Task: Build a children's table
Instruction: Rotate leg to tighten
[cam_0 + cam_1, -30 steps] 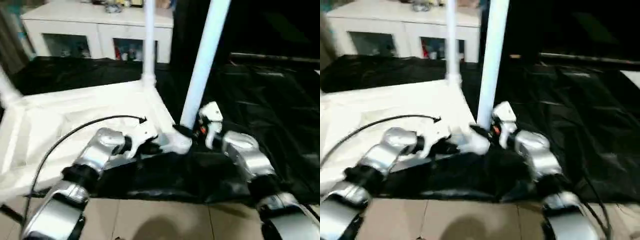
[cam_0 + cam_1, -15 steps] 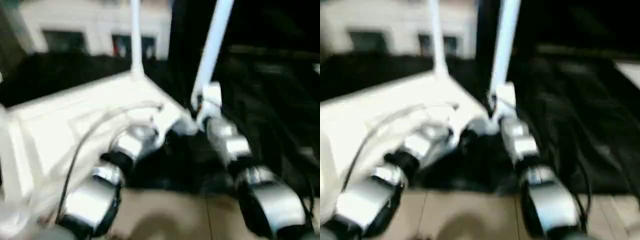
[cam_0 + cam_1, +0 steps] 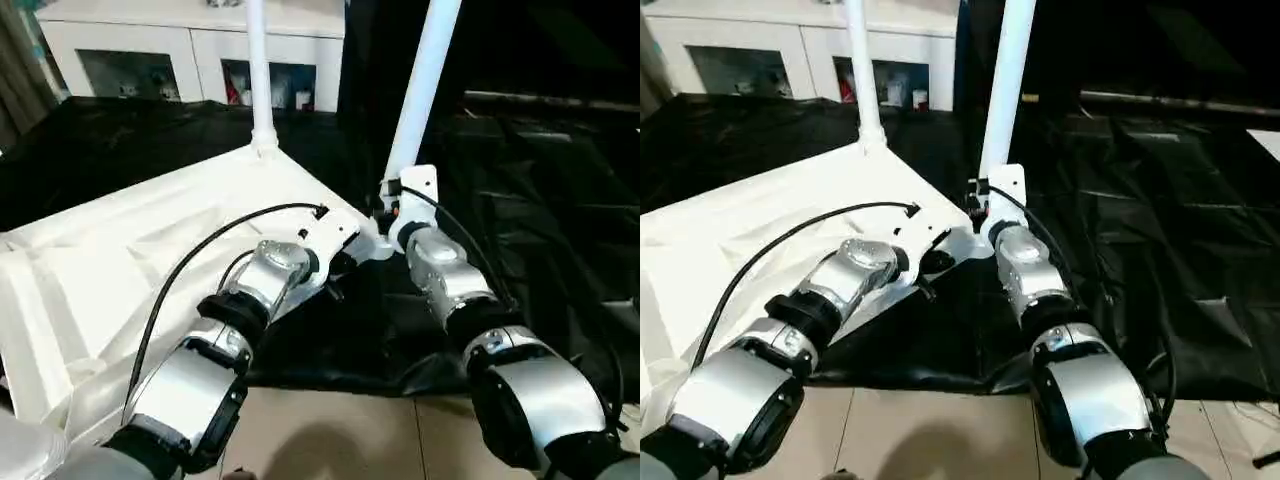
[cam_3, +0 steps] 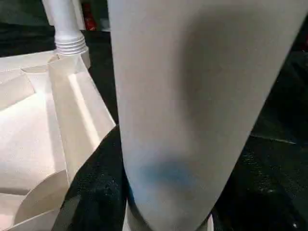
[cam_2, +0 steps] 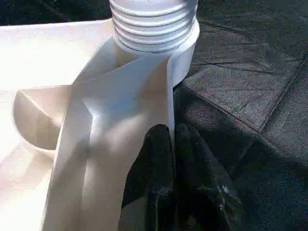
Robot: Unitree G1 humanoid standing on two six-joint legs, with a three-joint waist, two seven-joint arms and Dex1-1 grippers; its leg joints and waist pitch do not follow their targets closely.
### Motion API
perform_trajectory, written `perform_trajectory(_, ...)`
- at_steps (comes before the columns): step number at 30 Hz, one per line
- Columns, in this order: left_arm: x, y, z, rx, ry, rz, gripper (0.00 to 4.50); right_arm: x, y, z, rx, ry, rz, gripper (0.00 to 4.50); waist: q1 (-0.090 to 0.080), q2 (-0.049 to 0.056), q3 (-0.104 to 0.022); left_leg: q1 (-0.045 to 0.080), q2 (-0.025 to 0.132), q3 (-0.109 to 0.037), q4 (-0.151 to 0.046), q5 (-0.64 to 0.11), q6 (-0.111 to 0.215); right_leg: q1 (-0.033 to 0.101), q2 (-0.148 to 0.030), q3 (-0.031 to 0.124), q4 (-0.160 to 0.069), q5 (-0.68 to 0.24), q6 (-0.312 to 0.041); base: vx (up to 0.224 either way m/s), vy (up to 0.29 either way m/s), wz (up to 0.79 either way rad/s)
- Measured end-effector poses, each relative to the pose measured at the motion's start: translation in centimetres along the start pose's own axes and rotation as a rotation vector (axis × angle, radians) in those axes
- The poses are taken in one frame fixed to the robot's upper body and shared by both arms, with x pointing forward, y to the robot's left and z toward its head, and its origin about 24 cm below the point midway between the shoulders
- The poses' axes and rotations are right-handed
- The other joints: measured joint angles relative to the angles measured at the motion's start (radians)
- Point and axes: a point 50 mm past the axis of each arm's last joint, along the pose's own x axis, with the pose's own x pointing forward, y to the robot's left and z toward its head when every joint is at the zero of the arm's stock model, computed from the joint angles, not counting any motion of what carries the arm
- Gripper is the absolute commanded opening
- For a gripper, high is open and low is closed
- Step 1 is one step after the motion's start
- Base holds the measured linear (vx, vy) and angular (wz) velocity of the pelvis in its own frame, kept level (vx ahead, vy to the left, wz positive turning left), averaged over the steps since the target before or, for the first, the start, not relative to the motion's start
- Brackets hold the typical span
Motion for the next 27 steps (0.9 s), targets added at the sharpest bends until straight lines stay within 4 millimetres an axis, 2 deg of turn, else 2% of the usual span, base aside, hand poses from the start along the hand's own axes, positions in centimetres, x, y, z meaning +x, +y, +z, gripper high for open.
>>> perform_trajectory(3, -0.2, 0.3, 0.1, 0.019, -0.013, -0.003, 0.0, -0.4, -0.3, -1.4, 0.024, 0.032, 0.04, 2.67, -0.001, 0.002, 0.005, -0.002, 0.0, 0.001, 0.0, 0.001, 0.002, -0.002, 0.0, 0.0, 0.0, 0.001, 0.001, 0.0, 0.0, 0.0)
perform_trajectory(6, -0.5, 0.6, 0.1, 0.041, -0.022, -0.01, 0.0, -0.5, -0.7, -1.1, 0.025, 0.014, 0.088, 3.04, -0.004, 0.004, 0.007, -0.003, 0.0, 0.005, 0.0, 0.003, 0.006, -0.005, -0.001, 0.002, 0.0, 0.002, 0.002, 0.0, 0.0, 0.0)
perform_trajectory(8, -0.7, 0.9, 0.1, 0.048, -0.025, -0.015, 0.0, -0.7, -1.1, -0.9, 0.019, 0.003, 0.134, 3.06, -0.005, 0.005, 0.01, -0.004, 0.0, 0.006, 0.0, 0.004, 0.009, -0.006, -0.001, 0.002, -0.001, 0.002, 0.002, 0.0, 0.0, 0.0)
perform_trajectory(14, -1.3, 1.5, 0.2, 0.076, -0.041, -0.033, 0.0, -1.7, -2.5, -0.4, -0.048, -0.043, 0.26, 3.64, -0.005, 0.006, 0.011, -0.016, 0.0, 0.009, 0.002, 0.006, 0.02, -0.018, -0.001, 0.003, 0.0, 0.003, 0.004, 0.0, 0.0, 0.0)
perform_trajectory(17, -1.8, 2.0, -0.1, 0.092, -0.048, -0.046, 0.0, -3.0, -3.5, -1.4, -0.086, -0.027, 0.317, 3.94, -0.006, 0.006, 0.011, -0.018, 0.0, 0.009, 0.004, 0.004, 0.024, -0.018, -0.001, 0.003, 0.001, 0.004, 0.005, 0.0, 0.0, 0.0)
perform_trajectory(21, -2.3, 2.4, -0.6, 0.104, -0.048, -0.054, 0.0, -4.0, -4.4, -2.1, -0.106, 0.005, 0.355, 4.0, -0.013, 0.006, 0.011, -0.017, 0.001, 0.01, 0.005, 0.004, 0.024, -0.018, -0.002, 0.004, 0.001, 0.004, 0.005, 0.0, 0.0, 0.0)
perform_trajectory(27, -2.5, 2.4, -0.7, 0.112, -0.05, -0.071, 0.0, -4.1, -4.0, -1.0, -0.114, -0.033, 0.383, 4.0, -0.013, 0.007, 0.011, -0.017, 0.001, 0.01, 0.006, 0.004, 0.023, -0.018, -0.002, 0.005, 0.0, 0.004, 0.005, 0.0, 0.0, 0.0)
